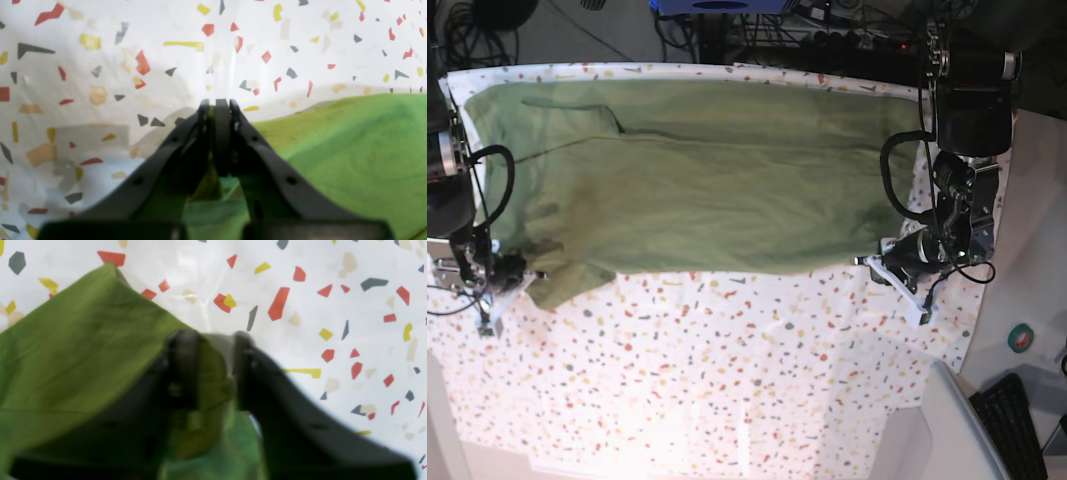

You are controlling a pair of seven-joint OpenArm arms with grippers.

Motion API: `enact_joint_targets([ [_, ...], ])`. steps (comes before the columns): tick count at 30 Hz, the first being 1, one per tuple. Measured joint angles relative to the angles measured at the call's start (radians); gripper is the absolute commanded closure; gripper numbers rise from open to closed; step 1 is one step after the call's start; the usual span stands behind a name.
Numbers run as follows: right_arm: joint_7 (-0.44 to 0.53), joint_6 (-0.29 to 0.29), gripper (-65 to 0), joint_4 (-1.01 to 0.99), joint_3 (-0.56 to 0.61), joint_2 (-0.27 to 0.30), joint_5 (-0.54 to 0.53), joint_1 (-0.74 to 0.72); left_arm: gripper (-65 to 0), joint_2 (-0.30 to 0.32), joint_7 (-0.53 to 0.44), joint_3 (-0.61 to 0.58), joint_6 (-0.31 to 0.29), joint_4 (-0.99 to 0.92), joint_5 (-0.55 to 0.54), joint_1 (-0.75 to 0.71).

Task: Layout the t-shirt on the table in an organized manner, then fold the t-shirt properly
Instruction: 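Lift the grasped shirt edge with both grippers and fold it toward the first fold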

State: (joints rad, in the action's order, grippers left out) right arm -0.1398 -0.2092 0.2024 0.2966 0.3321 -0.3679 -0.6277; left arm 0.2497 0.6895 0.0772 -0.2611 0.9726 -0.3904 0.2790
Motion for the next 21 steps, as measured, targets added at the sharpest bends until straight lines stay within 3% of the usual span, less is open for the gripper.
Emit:
enact_joint_targets([
  [11,-0.033,0.000,0.0,0.019,0.000,0.001,0.002,0.000,0.0,0.000,0.000,0.000,0.000,0.001,0.000,0.000],
  [17,-0.121,-0.001,0.0,0.246,0.000,0.019,0.005,0.074,0.0,0.000,0.001,0.006,-0.001,0.004,-0.002,0.000],
  [21,-0.127,0.000,0.0,0.366,-0.019,0.036,0.003,0.150,0.0,0.001,0.000,0.008,-0.001,0.006,-0.005,-0.001],
])
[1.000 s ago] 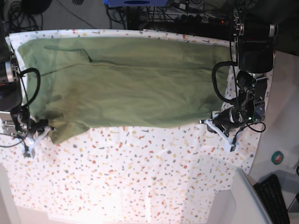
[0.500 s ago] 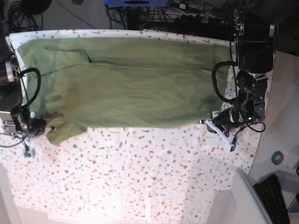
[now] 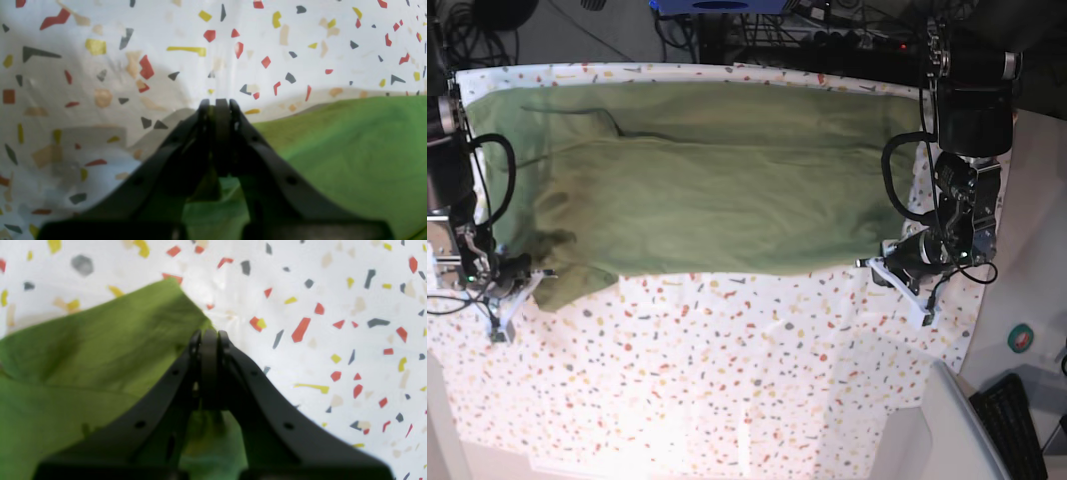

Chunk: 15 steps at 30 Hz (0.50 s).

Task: Layout the t-shirt on the table in an organized manner, then fold the t-shirt properly
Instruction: 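Lift the grasped shirt edge with both grippers and fold it toward the first fold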

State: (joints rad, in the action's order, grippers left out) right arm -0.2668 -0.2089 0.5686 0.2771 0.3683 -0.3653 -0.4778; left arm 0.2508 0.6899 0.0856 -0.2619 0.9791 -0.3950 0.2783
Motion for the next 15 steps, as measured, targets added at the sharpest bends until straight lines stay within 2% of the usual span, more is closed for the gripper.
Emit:
enact_joint_targets([
  [3,-0.003,0.000,0.0,0.006,-0.073,0.001,0.006,0.021,0.0,-0.001,0.000,0.001,0.000,0.005,-0.001,-0.005],
  [6,0.000,0.000,0.0,0.006,-0.088,0.008,0.006,0.018,0.0,0.013,0.003,0.002,0.000,0.077,-0.002,-0.043],
  [10,0.084,0.000,0.0,0.006,-0.089,0.014,0.006,0.025,0.0,0.019,0.106,0.003,0.000,0.164,-0.001,-0.064],
  [15,0.169,0.000,0.0,0.007,-0.089,0.014,0.005,0.042,0.0,0.015,0.117,0.005,0.000,0.255,-0.002,-0.103],
])
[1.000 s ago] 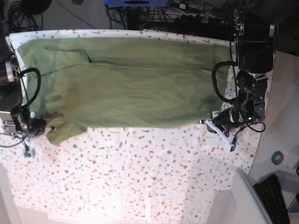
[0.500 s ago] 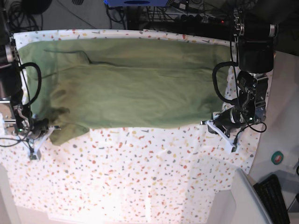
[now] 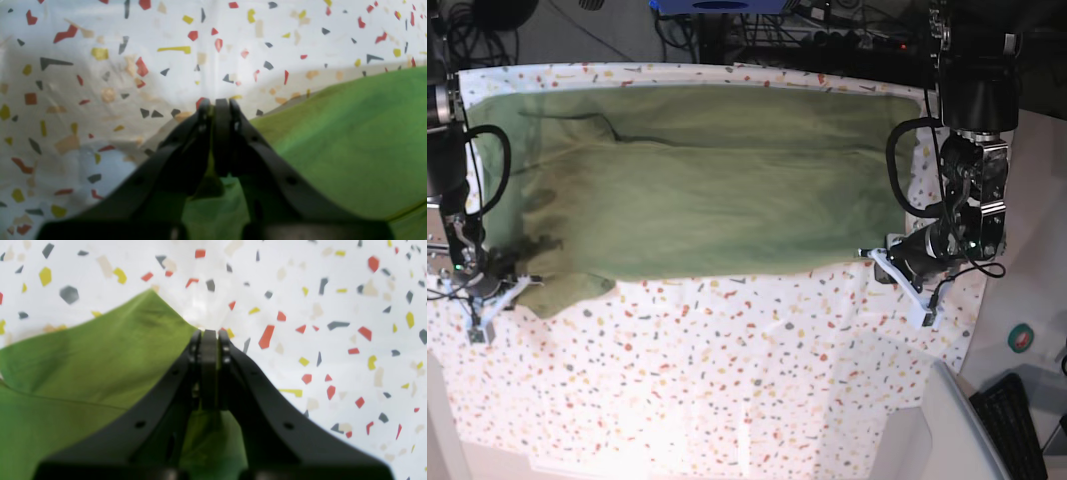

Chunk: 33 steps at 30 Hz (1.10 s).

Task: Layout the t-shirt on the table in an organized manner, then fold the t-shirt properly
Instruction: 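Lift the grasped shirt edge with both grippers and fold it toward the first fold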

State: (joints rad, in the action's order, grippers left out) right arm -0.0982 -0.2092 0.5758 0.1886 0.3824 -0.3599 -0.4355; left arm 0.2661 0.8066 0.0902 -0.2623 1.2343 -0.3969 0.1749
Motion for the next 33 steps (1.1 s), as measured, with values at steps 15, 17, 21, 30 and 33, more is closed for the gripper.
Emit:
enact_joint_targets([
  [15,0.050,0.000,0.0,0.126,-0.002,0.035,0.001,0.148,0.0,0.014,0.110,0.000,0.000,0.216,-0.003,-0.172],
  [17,0.051,0.000,0.0,0.130,-0.002,0.035,0.001,0.147,0.0,0.023,0.109,0.000,0.000,0.222,-0.003,-0.185],
  [21,0.054,0.000,0.0,0.137,-0.002,0.030,0.000,0.144,0.0,0.016,0.114,0.027,0.000,0.315,-0.001,-0.245],
  [30,0.058,-0.004,0.0,0.259,-0.002,0.031,0.001,0.182,0.0,0.014,0.192,0.127,-0.109,0.407,0.001,-0.278],
  [33,0.058,-0.003,0.0,0.270,-0.002,0.032,0.000,0.210,0.0,0.008,0.189,0.123,-0.109,0.405,-0.003,-0.288],
])
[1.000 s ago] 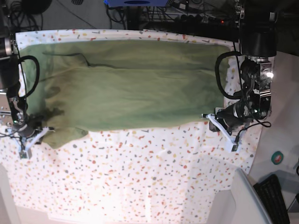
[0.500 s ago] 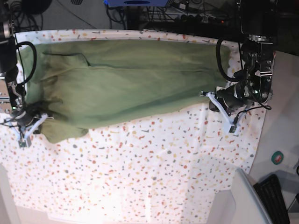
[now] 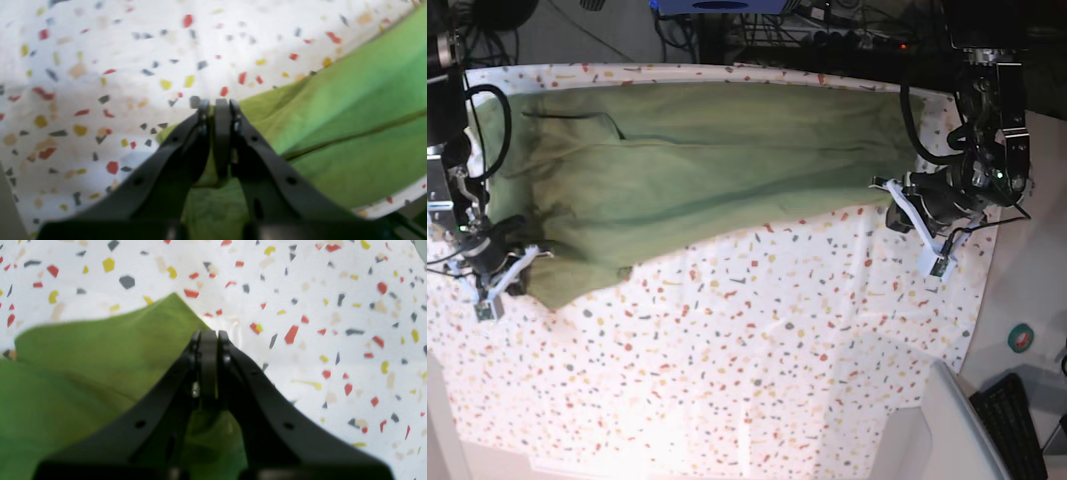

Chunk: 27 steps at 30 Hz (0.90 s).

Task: Layout the t-shirt on the table in an organized manner, then fold the t-shirt properly
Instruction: 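Lift the grasped shirt edge with both grippers and fold it toward the first fold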

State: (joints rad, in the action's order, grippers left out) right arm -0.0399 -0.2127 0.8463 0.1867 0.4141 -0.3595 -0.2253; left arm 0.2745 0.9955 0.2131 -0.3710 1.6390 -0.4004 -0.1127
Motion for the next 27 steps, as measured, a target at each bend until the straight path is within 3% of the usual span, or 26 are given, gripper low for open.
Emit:
enact_joint_targets([
  [6,-0.009,0.003,0.0,0.032,0.000,0.002,0.001,0.088,0.0,-0.005,0.003,0.002,0.001,0.000,0.008,-0.011],
  [12,-0.004,0.000,0.0,0.148,-0.164,0.002,0.002,0.176,0.0,-0.004,0.000,0.002,0.000,-0.032,0.008,-0.031],
  [27,-0.009,0.007,0.0,0.295,-0.170,-0.001,0.001,0.347,0.0,-0.005,-0.064,0.002,0.003,-0.111,0.011,0.010],
])
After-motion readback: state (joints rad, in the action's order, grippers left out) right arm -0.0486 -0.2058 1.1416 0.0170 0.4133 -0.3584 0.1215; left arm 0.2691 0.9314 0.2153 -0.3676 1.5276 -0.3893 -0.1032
